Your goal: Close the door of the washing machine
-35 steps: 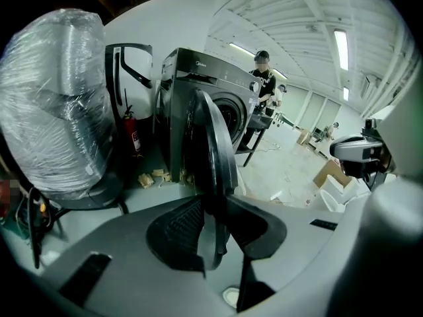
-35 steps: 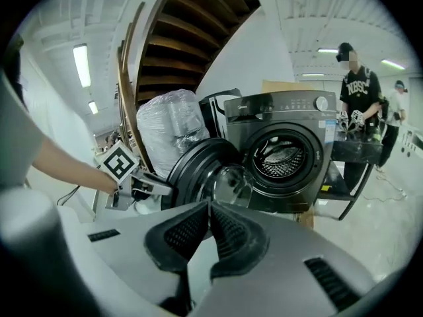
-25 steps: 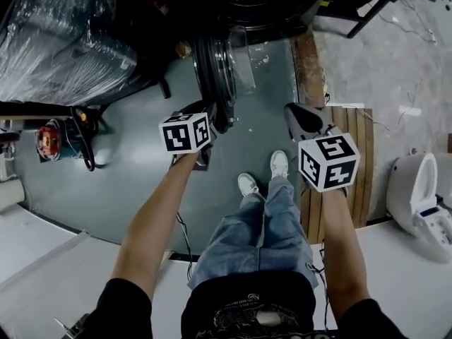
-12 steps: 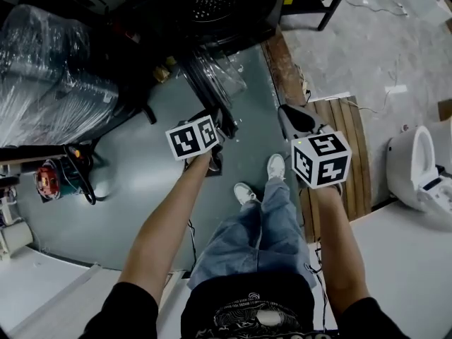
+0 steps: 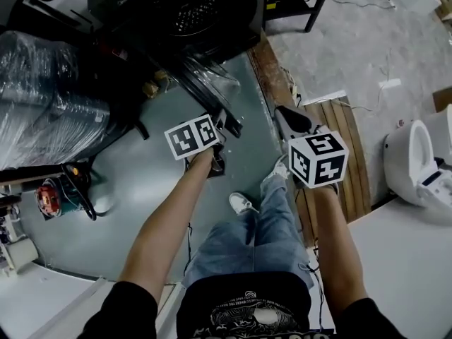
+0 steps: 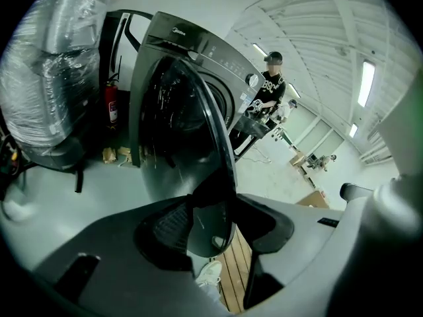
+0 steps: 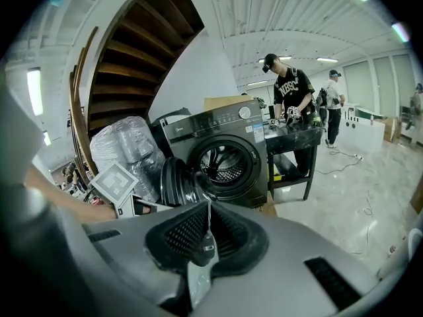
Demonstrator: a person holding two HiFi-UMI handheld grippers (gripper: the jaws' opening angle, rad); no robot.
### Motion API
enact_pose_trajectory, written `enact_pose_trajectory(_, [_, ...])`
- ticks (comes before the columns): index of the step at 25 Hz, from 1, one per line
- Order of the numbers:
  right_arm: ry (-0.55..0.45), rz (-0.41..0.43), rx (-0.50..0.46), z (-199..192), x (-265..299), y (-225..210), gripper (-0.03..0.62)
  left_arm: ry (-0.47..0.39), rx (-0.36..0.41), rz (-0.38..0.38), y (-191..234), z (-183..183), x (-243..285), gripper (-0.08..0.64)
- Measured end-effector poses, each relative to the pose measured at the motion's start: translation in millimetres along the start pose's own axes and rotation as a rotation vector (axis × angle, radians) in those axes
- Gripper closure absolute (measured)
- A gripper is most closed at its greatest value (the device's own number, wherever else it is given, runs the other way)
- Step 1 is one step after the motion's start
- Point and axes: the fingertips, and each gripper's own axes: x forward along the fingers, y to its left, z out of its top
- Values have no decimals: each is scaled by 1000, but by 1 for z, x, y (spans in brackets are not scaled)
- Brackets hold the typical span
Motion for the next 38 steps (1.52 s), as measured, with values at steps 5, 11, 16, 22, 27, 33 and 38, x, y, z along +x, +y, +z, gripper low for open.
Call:
enact_pose_trajectory(5, [-4, 3, 27, 10, 10, -27, 569, 11, -15, -11, -24, 13, 25, 336])
enact_pose_trajectory(11, [4, 16, 47, 21, 21, -62, 569, 21, -51, 2, -48, 26, 52, 324])
enact_pose_trajectory(16, [6, 28, 52, 35, 30, -86, 569, 17, -103, 5, -61, 39, 70, 313])
enact_pose_trajectory(22, [22, 30, 60, 51, 39, -121, 569, 8, -184, 16, -78, 58, 96, 301])
enact_pose_trajectory(27, [23, 32, 69, 61, 47, -144, 569, -10, -249, 24, -90, 75, 118, 298])
enact_pose_trajectory(33, [16, 39, 84, 76, 58, -169, 569, -24, -333, 27, -99, 92, 139, 291])
enact_pose_trajectory(38, [8, 56, 76, 89, 66, -176, 569, -22, -368, 43, -105, 107, 153, 291])
